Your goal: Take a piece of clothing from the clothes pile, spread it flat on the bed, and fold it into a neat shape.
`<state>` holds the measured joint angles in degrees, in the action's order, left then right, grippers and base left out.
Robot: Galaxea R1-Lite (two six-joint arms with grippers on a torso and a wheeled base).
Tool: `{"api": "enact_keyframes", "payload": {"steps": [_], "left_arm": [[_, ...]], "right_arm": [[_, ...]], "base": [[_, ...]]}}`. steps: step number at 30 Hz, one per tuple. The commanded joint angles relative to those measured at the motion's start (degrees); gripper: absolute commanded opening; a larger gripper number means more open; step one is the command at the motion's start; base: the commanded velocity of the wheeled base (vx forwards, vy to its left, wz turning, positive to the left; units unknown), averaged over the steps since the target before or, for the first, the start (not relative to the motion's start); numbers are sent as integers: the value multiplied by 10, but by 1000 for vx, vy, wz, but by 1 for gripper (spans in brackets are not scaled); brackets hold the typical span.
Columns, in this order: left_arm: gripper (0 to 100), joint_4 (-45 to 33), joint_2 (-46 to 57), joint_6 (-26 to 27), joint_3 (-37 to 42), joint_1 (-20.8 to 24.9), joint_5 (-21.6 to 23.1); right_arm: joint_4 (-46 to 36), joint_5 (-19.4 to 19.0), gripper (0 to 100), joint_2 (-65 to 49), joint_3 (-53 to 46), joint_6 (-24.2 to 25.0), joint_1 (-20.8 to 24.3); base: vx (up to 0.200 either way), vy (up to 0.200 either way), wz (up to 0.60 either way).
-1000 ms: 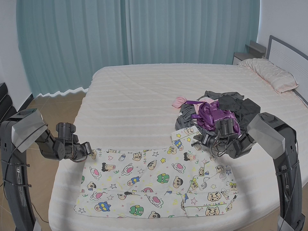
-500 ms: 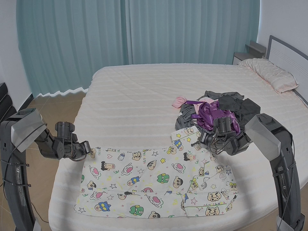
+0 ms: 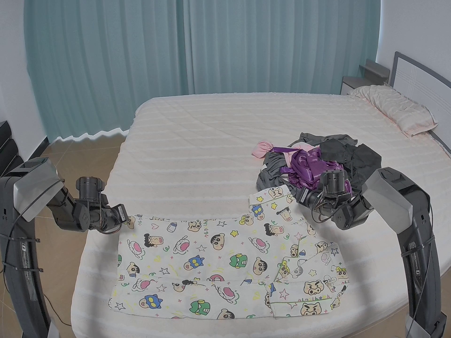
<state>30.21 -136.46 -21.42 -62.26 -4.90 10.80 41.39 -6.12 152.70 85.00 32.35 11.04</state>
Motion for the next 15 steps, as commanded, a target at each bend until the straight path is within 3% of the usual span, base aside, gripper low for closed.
{"api": "enact_keyframes", "payload": {"steps": [1, 10, 11, 15], "left_arm": [[0, 0, 1, 0, -7, -3, -1], [0, -1, -4, -4, -7, -3, -3], [0, -1, -4, -4, -7, -3, -3], [0, -1, -4, -4, -7, -3, -3]], "right_arm": [[3, -1, 0, -3, -10, 0, -1], [4, -38, 0, -18, -44, -4, -7], [6, -37, 100, -19, -44, -4, -8], [14, -47, 100, -26, -48, -6, -8]], "base": [[0, 0, 0], [0, 0, 0], [0, 0, 0], [0, 0, 0]]}}
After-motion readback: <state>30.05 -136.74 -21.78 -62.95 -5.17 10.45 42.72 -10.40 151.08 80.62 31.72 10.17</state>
